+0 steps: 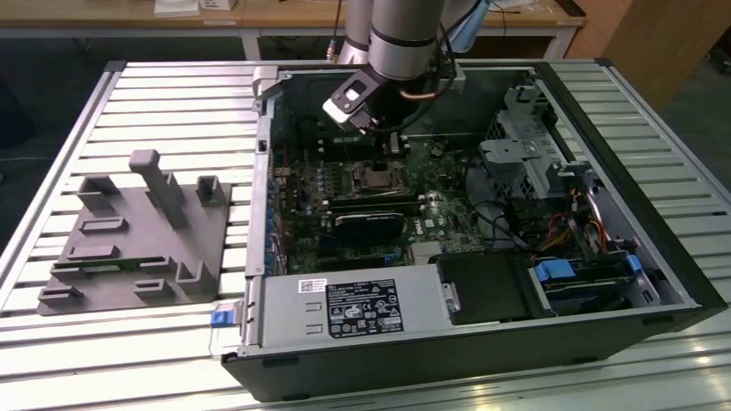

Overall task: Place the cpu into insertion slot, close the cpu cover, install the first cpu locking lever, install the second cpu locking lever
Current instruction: 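Close the cpu cover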

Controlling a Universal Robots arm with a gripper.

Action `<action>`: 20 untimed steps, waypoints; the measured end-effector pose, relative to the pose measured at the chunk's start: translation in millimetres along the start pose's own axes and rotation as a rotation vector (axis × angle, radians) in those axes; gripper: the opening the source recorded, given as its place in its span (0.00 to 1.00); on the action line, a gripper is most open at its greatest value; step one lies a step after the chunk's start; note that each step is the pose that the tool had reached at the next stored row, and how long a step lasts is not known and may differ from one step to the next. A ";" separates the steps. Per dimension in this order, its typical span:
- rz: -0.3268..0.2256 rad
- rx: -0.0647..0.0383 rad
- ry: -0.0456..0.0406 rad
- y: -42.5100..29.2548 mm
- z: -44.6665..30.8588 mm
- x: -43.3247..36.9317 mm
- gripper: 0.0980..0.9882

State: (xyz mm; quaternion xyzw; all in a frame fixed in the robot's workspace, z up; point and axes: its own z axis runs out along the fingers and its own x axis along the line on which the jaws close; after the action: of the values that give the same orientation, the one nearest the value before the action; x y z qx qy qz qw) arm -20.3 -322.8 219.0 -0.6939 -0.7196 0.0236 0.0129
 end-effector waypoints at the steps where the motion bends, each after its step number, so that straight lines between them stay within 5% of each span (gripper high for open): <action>1: -0.017 0.000 -0.0008 0.0 0.1 0.0 0.01; 20: -0.361 -0.006 -0.0189 0.1 2.8 0.0 0.01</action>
State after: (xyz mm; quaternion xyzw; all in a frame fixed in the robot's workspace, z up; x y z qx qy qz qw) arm -20.3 -322.8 216.2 -0.5534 -0.8325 0.0251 0.0079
